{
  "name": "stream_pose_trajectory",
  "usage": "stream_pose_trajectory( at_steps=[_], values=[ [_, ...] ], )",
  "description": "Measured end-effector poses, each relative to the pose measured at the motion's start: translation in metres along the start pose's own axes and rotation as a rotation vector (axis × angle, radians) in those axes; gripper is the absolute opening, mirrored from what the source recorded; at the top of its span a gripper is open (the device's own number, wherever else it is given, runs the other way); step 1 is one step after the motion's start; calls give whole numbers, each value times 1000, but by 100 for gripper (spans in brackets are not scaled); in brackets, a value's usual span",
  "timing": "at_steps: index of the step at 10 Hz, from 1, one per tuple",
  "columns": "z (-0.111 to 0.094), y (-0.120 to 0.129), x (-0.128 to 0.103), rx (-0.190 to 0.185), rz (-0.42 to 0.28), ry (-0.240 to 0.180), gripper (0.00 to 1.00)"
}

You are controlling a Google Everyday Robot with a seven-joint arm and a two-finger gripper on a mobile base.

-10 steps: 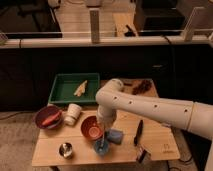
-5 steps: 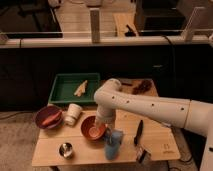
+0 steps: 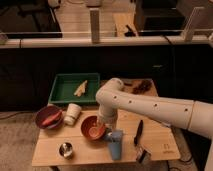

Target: Place fork in plastic cup

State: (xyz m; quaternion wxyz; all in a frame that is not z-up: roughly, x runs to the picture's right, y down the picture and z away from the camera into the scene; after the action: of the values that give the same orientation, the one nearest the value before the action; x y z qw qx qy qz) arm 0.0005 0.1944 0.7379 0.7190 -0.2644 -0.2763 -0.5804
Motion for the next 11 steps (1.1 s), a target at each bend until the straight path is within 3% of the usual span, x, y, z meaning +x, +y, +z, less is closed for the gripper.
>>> stream_pose_trajectory(
  at_steps=[2, 11],
  values=[
    [19, 3, 5, -6, 11, -6, 80],
    [20, 4, 7, -8, 16, -9, 80]
  ],
)
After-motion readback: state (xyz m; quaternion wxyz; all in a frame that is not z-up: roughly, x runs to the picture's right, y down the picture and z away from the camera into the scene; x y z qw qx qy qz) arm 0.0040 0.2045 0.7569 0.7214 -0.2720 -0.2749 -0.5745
